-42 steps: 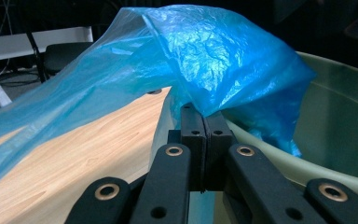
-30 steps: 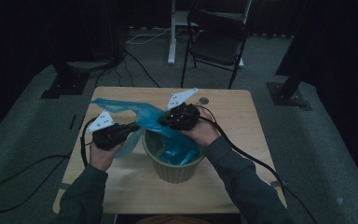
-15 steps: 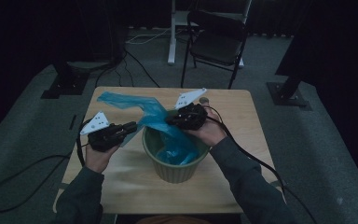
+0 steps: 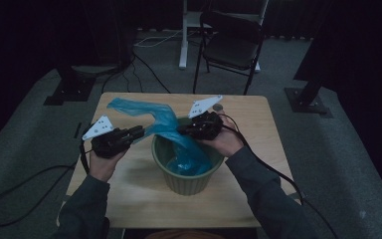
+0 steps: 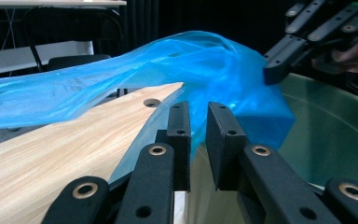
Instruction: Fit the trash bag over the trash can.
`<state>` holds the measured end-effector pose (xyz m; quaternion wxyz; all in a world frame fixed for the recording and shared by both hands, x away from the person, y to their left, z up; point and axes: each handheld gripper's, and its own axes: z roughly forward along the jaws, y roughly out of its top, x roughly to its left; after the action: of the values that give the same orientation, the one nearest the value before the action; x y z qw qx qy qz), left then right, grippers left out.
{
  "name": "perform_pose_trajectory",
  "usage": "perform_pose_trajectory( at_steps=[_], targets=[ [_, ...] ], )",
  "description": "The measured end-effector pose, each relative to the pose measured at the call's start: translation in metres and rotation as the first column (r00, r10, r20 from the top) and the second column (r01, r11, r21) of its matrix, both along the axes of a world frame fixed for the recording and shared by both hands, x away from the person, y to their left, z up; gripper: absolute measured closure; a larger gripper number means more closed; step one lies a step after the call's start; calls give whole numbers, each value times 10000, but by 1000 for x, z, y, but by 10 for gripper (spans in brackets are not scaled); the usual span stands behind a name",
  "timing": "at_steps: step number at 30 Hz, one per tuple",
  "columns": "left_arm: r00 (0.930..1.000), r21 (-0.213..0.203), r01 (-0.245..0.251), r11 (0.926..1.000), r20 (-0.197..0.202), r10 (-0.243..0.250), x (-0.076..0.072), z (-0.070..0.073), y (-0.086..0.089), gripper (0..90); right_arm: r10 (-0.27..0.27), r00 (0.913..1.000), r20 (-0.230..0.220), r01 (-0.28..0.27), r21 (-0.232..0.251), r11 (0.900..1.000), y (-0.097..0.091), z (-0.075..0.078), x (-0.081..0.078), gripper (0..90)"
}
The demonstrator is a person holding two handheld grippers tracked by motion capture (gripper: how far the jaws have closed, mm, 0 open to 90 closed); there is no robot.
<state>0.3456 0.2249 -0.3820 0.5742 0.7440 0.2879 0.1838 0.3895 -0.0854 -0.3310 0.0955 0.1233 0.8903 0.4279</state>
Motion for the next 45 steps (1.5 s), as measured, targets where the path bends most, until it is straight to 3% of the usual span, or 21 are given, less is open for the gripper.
perform_pose_trajectory(
  at_steps=[4, 10, 18, 27, 33, 38, 45],
  targets=[
    [9999, -129, -41, 9999, -140, 39, 5, -1, 0, 801, 61, 10000, -18, -61, -18, 10000, 1, -1, 0, 900],
    [9984, -21, 550, 9985, -112, -550, 9, 5, -5, 738, 126, 9999, -60, -125, 33, 9999, 1, -1, -1, 900],
    [9911, -152, 1331, 9910, -62, -1332, 6, 5, -8, 634, 62, 10000, -62, -61, 70, 10000, 0, 0, 0, 900],
    [9875, 62, 1552, 9879, -290, -1549, 12, 2, -18, 579, 175, 9997, -156, -173, 156, 9997, 1, -1, 1, 900],
    [9846, 98, 1742, 9847, -188, -1740, 10, 2, -22, 602, 114, 9999, -85, -114, 73, 9999, 0, 0, 0, 900],
    [9869, 48, 1609, 9870, -89, -1608, 8, 4, -17, 590, 124, 9999, -72, -124, 67, 9999, -2, 1, 0, 900],
    [9953, -211, 968, 9951, 32, -967, 7, 6, 0, 597, 166, 9998, -95, -165, 49, 9999, -2, 2, 0, 900]
  ],
)
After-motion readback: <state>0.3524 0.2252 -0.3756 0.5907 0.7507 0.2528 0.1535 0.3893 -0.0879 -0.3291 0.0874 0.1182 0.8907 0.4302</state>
